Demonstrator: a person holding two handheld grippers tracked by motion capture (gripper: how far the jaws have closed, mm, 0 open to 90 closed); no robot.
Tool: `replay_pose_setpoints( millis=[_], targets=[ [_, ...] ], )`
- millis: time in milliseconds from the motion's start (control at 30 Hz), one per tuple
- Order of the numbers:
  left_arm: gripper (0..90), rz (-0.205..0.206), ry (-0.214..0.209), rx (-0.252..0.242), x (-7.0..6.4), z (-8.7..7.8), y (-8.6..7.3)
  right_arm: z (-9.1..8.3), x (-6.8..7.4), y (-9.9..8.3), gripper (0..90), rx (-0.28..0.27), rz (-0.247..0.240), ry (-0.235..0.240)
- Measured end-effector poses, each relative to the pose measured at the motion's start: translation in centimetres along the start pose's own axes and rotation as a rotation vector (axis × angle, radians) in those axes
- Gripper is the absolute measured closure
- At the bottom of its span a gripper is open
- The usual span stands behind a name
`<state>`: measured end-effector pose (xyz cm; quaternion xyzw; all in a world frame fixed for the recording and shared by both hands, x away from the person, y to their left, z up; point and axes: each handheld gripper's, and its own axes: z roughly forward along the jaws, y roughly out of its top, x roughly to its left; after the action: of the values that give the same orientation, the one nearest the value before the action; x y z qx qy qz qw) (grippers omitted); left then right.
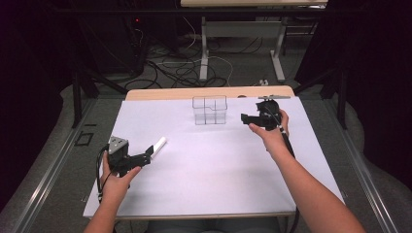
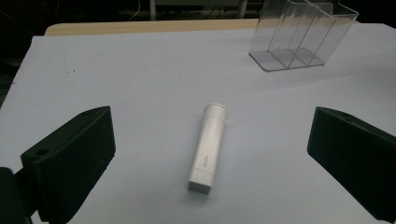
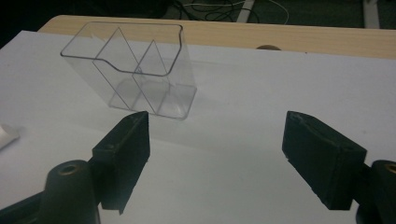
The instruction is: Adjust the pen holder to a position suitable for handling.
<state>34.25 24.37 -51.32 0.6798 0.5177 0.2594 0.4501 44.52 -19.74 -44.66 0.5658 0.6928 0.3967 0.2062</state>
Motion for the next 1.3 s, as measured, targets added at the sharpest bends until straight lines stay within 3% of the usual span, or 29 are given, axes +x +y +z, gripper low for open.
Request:
replay_pose_setpoints(
  millis=[167, 333, 400, 567, 633, 667, 733, 833, 867, 933, 1000, 1033, 1067, 1167, 1267, 1300],
  targets=[
    [1.4, 0.001, -0.001, 0.005, -0.1, 0.0, 0.0, 1.1, 1.2, 1.9, 24.1, 0.026, -0.01, -0.002],
    [1.5, 0.002, -0.001, 0.008, -0.2, 0.1, -0.1, 1.8, 2.1, 3.2, 24.0, 0.04, -0.05, 0.003],
    [1.9, 0.003, 0.0, 0.012, -0.1, 0.1, -0.1, 2.5, 2.7, 4.0, 22.8, 0.086, -0.081, 0.01],
    [2.3, 0.001, 0.002, 0.015, 0.0, 0.2, -0.1, 3.3, 2.9, 5.1, 23.1, 0.124, -0.078, 0.014],
    [2.4, 0.002, 0.003, 0.016, 0.0, 0.2, -0.1, 3.8, 3.3, 5.9, 26.7, 0.135, -0.089, -0.01],
    [2.4, 0.002, 0.003, 0.017, 0.0, 0.2, -0.1, 3.8, 3.3, 5.9, 26.7, 0.135, -0.089, -0.01],
    [2.5, 0.003, 0.003, 0.018, 0.0, 0.2, -0.1, 4.2, 3.8, 6.5, 37.6, 0.154, -0.137, 0.001],
    [2.5, -0.001, 0.003, 0.02, 0.1, 0.2, -0.1, 4.5, 4.0, 6.7, 43.3, 0.151, -0.154, 0.007],
    [2.7, -0.002, 0.003, 0.021, 0.1, 0.2, -0.1, 4.7, 4.1, 6.8, 48.7, 0.147, -0.16, 0.018],
    [2.8, -0.003, 0.002, 0.029, 0.1, 0.2, -0.1, 5.6, 4.1, 6.8, 49.9, 0.113, -0.173, 0.132],
    [2.8, -0.001, 0.003, 0.027, 0.2, 0.2, -0.1, 5.9, 4.3, 6.7, 54.4, 0.1, -0.173, 0.159],
    [2.9, -0.002, 0.003, 0.027, 0.2, 0.1, -0.1, 6.3, 4.7, 6.7, 55.2, 0.073, -0.227, 0.204],
    [2.9, -0.003, 0.003, 0.028, 0.2, 0.1, -0.1, 6.3, 4.7, 6.7, 55.2, 0.073, -0.227, 0.204],
    [3.0, -0.003, 0.003, 0.03, 0.2, 0.1, -0.1, 6.8, 5.2, 6.8, 56.3, 0.049, -0.338, 0.237],
    [3.2, -0.005, 0.005, 0.033, 0.2, 0.2, -0.1, 7.7, 5.8, 6.8, 54.2, 0.088, -0.465, 0.26],
    [3.2, -0.004, 0.006, 0.034, 0.2, 0.2, -0.1, 7.7, 5.8, 6.8, 54.2, 0.088, -0.465, 0.26]
  ],
)
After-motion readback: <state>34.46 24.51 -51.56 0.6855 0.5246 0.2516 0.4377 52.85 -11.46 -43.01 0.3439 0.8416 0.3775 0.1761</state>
